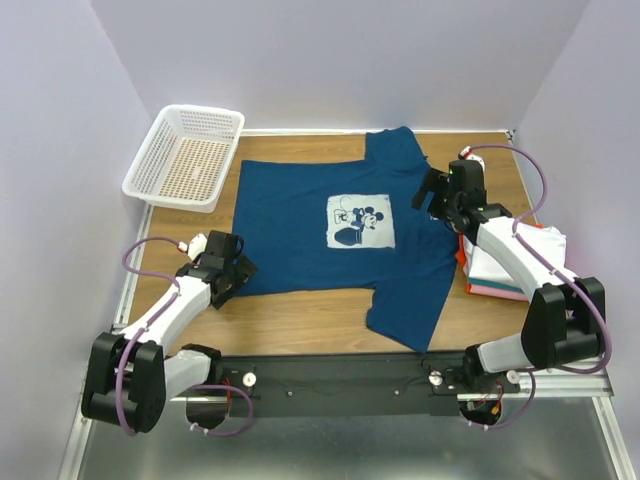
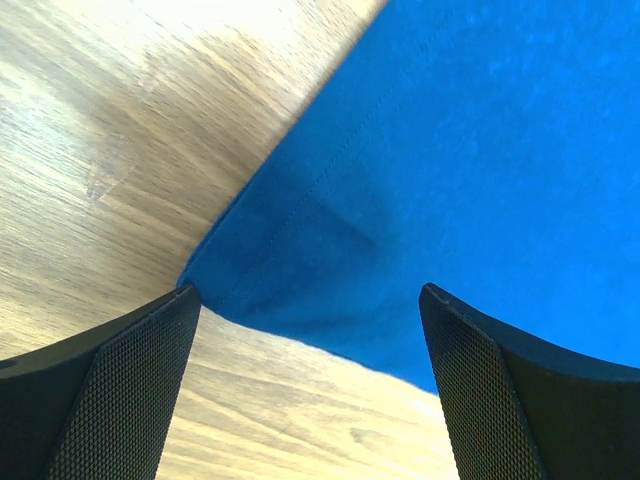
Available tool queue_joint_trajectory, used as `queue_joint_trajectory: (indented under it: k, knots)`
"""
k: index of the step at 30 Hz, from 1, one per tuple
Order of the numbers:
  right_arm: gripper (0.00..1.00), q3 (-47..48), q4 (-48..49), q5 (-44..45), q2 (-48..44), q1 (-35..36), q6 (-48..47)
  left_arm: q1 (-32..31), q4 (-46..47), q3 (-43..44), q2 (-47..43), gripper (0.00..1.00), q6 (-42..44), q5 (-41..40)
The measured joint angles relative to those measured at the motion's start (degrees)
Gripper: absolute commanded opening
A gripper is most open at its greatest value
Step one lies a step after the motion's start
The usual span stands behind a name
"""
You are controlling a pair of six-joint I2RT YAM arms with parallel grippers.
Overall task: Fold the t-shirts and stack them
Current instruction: Flatten the tshirt out, then fold the tshirt
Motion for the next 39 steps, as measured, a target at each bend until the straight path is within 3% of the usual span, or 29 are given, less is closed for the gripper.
queue_joint_trajectory:
  k: [4, 9, 12, 14, 15, 16, 19, 24, 34, 39]
  knots:
    - [1.00, -0.04, 0.09, 0.02, 0.00, 0.00, 0.00, 1.14, 1.11, -0.24, 0.02, 0.87, -1.68, -0.28]
    - [1.00, -0.28, 0.11, 0.09, 0.00, 0.00, -0.07, 3.02, 1.88, -0.26, 0.61, 0.83, -2.03, -0.31]
    - [1.00, -0.48, 0.13, 0.15, 0.00, 0.00, -0.17, 3.37, 1.84, -0.31, 0.59, 0.75, -2.03, -0.31]
    - [1.00, -0.55, 0.13, 0.33, 0.00, 0.00, -0.20, 3.48, 1.86, -0.44, 0.59, 0.61, -2.14, -0.33]
    - [1.00, -0.59, 0.13, 0.44, 0.00, 0.00, -0.22, 3.50, 1.79, -0.57, 0.59, 0.47, -2.29, -0.33]
    - [1.00, -0.59, 0.13, 0.55, 0.00, 0.00, -0.22, 3.61, 1.66, -0.68, 0.66, 0.40, -2.21, -0.31]
    - [1.00, -0.66, 0.13, 0.61, 0.00, 0.00, -0.24, 3.74, 1.38, -0.98, 1.07, 0.22, -2.56, -0.22]
    - [1.00, -1.01, 0.13, 0.66, 0.00, 0.00, -0.24, 3.74, 1.33, -1.03, 1.44, 0.00, -3.02, -0.13]
    - [1.00, -3.96, -0.72, -2.12, -3.63, 0.85, -2.78, 3.80, 1.36, -0.98, 1.44, 0.00, -2.38, -0.20]
    - [1.00, -3.30, -5.66, 1.95, -6.10, 13.16, -2.99, 3.82, 2.27, -0.90, 1.44, 0.00, -0.20, -0.09]
